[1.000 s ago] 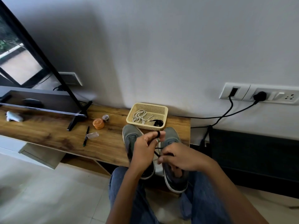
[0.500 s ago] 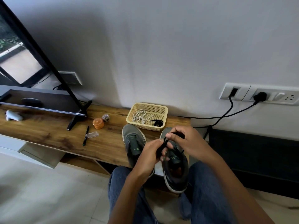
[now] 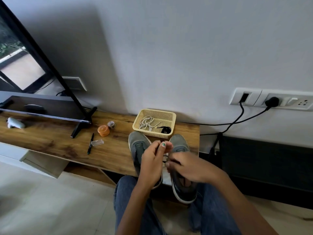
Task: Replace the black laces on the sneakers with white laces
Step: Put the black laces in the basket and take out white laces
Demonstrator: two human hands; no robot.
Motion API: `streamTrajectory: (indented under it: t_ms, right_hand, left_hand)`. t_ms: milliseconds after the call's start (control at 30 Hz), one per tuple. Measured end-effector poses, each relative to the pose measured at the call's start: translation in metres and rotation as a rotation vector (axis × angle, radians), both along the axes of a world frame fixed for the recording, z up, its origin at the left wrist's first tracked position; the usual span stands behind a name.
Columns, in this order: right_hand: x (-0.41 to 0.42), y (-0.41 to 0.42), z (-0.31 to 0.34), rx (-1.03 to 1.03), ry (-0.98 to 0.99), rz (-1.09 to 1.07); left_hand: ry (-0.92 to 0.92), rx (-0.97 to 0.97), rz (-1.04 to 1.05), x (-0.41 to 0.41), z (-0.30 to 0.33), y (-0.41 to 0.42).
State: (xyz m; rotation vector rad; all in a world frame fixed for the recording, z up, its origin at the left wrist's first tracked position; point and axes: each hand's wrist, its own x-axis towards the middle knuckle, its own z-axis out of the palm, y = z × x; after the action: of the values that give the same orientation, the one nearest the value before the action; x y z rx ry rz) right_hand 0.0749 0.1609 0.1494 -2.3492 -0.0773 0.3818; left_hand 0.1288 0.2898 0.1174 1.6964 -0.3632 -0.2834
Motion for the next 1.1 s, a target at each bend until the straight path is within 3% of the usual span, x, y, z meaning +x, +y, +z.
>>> streamTrajectory:
  t_ms: [67,133,367,500,567,700,800,900,967,1100]
  right_hand:
    - [0.002,-0.007,0.008,0.005,-0.089,-0.057]
    - [0.004,-0.014,0.014,0.02,-0.177,-0.11]
    - [0.009,-0.028,0.006,0.198,-0.302,-0.341]
    - [0.006,-0.016,-0.006,0.166,-0.17,-0.265]
    - [0.001,-0.008,-0.01,0.15,-0.106,-0.178]
    - [-0.005,0.001,-0.007,0.036,-0.013,-0.035]
    - [-0.005,0.001,0.005,0.07,-0.056,-0.076]
    - [-0.002,-0.006,0.013,0.049,-0.16,-0.137]
    - [0.001,-0.012,0.014,0.065,-0.241,-0.193]
    - [0.008,-0.024,0.004,0.173,-0.335,-0.306]
  left_hand:
    - [-0.126,0.169,-0.064,-0.003,-0.003,0.004]
    - [-0.115,0.201,-0.136,-0.008,-0.001,0.005]
    - [0.32,-0.236,-0.24,-0.015,0.021,0.001]
    - [0.529,-0.632,-0.098,-0.013,0.027,-0.005]
    - [0.517,-0.689,-0.032,-0.008,0.026,-0.004]
    - [0.271,-0.397,0.05,-0.002,0.016,-0.005]
    - [0.048,-0.145,0.027,-0.002,0.004,-0.002]
    - [-0.06,0.052,-0.074,-0.007,-0.001,0.0]
    - [-0.02,0.056,-0.113,-0.009,0.003,0.001]
    - [0.254,-0.143,-0.119,-0.011,0.021,0.002]
